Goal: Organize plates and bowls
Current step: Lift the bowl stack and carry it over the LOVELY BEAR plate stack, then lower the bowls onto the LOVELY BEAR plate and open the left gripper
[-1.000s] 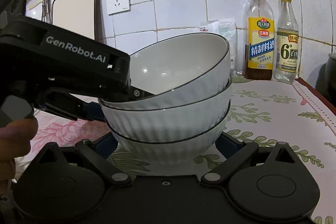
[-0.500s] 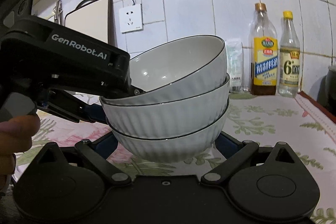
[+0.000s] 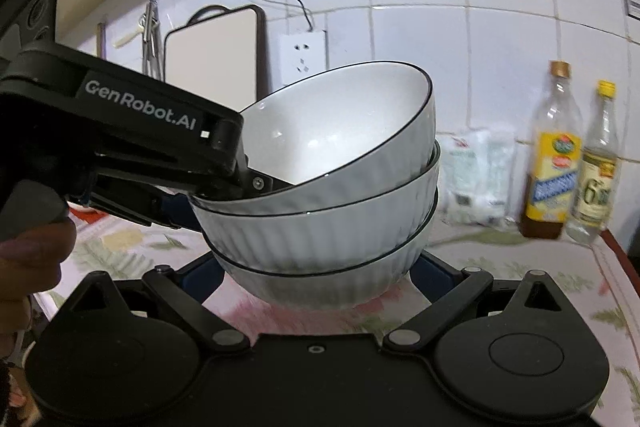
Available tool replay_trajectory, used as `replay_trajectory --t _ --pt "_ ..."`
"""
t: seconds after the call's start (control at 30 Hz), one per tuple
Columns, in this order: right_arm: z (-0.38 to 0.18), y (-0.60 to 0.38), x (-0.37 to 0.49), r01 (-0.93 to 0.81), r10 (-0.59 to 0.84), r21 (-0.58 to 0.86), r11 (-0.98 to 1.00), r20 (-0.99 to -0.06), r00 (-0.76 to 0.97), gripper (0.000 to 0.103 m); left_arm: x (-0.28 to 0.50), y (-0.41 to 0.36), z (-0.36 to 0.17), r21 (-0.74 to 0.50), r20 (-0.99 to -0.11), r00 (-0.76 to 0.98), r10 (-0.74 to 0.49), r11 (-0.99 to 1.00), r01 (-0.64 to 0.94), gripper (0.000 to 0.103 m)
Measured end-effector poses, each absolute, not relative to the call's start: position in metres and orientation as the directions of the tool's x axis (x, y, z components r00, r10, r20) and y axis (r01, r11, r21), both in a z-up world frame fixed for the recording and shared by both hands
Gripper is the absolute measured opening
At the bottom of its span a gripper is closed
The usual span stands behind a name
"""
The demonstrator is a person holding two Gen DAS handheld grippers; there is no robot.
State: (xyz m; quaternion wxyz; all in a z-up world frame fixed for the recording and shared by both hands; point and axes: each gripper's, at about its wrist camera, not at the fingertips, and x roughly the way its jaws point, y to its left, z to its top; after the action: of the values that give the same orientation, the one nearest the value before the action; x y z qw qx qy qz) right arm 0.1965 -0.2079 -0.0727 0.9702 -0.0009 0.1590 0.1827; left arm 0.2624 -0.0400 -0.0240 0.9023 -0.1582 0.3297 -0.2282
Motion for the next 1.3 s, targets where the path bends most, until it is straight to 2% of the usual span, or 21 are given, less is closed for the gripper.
replay_trajectory --t 0.23,0.47,0.63,1.07,1.3 --pt "-0.056 -0.189 0.246 -0.416 0.421 0.088 0.905 -0.322 0.848 0.101 0.304 -0.02 -0.011 -0.421 -0.543 0.71 -0.448 0.877 0.231 0.051" --pt "-0.07 -0.182 0.298 -0.458 0.457 0.08 0.885 -0.329 0.826 0.101 0.352 -0.013 -0.028 -0.428 -0.551 0.717 -0.427 0.882 0.197 0.051" --pt "-0.083 -0.183 0.332 -0.46 0.463 0.101 0.882 -0.372 0.805 0.101 0.381 -0.018 -0.047 -0.405 -0.559 0.721 -0.41 0.894 0.195 0.051" --pt "-0.105 -0.177 0.379 -0.418 0.435 0.159 0.894 -0.532 0.727 0.101 0.421 -0.021 -0.085 -0.441 -0.623 0.657 -0.424 0.884 0.154 0.051" --pt "-0.113 -0.175 0.384 -0.417 0.428 0.154 0.896 -0.548 0.718 0.101 0.428 -0.021 -0.095 -0.453 -0.637 0.639 -0.431 0.88 0.142 0.051"
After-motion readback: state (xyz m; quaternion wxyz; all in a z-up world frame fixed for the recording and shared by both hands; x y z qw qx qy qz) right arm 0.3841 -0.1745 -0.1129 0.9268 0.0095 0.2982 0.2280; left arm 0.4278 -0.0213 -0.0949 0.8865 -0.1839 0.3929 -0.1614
